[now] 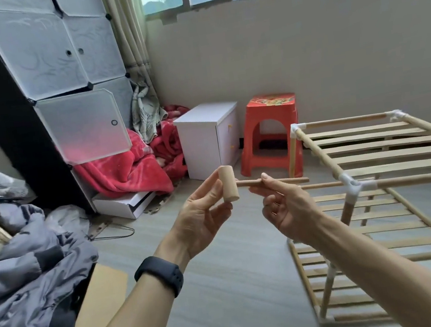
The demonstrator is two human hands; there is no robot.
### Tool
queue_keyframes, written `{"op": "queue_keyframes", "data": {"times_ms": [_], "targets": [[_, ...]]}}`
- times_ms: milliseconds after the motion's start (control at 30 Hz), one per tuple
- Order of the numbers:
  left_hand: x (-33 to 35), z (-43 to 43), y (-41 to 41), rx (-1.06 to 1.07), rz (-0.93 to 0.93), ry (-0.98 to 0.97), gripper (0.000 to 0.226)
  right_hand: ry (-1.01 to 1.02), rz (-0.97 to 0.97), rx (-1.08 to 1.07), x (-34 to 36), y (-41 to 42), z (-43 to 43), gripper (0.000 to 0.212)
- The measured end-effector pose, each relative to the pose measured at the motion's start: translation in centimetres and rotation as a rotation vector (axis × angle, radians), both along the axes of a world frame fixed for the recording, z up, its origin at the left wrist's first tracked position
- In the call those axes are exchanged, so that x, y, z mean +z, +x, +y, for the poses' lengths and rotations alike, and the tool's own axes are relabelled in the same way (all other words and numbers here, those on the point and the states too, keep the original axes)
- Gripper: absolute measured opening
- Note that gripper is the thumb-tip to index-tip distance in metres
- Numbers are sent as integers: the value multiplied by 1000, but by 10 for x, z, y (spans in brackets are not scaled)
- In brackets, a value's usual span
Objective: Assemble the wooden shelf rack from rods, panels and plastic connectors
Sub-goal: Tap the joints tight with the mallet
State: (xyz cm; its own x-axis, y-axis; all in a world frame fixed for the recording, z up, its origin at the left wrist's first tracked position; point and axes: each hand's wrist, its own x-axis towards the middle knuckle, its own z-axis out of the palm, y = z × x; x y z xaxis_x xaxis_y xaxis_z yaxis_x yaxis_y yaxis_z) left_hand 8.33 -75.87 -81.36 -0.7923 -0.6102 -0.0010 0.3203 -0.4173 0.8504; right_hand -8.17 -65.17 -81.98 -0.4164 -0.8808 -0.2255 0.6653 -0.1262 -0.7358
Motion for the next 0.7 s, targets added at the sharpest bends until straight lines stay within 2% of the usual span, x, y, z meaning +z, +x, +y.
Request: {"op": "queue_keyframes", "data": {"times_ms": [200,333,433,500,567,700], "targets": [[-9,-4,9,42,-60,-37,36,22,74,-13,-7,12,2,17],[-12,-8,17,83,-141,-25,30,18,237,111,-9,9,9,13],[-15,-15,21,102,-166,-5,30,52,201,112,-12,0,13,19],[-22,-20,22,138,-252,-22,29,80,157,14,-15,-10,13,25],[-35,-26,23,123,-388,-89,27,103,213,-12,-21,-17,9,30],[-83,-43,24,48,-652,-242,28,209,526,69,-53,-10,-13,37]]}}
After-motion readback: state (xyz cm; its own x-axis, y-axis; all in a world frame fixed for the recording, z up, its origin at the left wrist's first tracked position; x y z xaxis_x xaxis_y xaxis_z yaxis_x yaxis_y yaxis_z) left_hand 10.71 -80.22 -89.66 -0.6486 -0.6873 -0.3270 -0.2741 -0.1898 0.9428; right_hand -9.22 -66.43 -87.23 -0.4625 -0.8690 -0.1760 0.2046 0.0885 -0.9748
